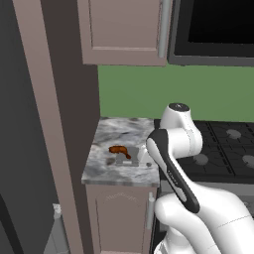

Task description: Take the chicken drumstick from the fridge and place it on the digital scale on the counter by the fridge. Wait a few seconds for a reading, then move it to the plate on the dining counter.

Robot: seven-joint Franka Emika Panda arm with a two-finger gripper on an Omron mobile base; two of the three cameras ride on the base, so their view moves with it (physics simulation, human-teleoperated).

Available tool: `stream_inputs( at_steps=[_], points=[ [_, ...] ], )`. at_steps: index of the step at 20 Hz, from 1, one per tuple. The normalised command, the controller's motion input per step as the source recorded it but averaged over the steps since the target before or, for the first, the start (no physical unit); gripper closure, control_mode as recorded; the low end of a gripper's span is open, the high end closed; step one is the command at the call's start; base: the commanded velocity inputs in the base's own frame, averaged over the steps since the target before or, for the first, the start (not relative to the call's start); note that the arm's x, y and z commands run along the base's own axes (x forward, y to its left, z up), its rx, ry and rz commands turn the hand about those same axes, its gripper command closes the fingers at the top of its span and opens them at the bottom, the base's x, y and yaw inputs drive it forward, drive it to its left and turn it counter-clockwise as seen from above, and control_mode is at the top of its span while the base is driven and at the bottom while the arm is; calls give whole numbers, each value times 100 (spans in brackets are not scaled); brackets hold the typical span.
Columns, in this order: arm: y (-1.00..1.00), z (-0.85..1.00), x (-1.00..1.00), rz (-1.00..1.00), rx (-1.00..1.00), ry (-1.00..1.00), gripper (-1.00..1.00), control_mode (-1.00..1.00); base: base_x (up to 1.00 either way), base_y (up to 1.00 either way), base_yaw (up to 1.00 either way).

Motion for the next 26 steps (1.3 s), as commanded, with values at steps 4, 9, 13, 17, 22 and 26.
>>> stream_inputs(
  at_steps=[4,9,13,17,22,26],
  points=[
    [0,0,0,0,0,0,-100,-100,0,0,0],
    [0,0,0,0,0,0,-100,-100,0,0,0],
    [8,-13,32,0,0,0,-100,-100,0,0,0],
    [39,-46,100,0,0,0,-100,-100,0,0,0],
    [40,-31,100,0,0,0,-100,-100,0,0,0],
    [30,-20,98,0,0,1,-100,-100,0,0,0]
  ],
)
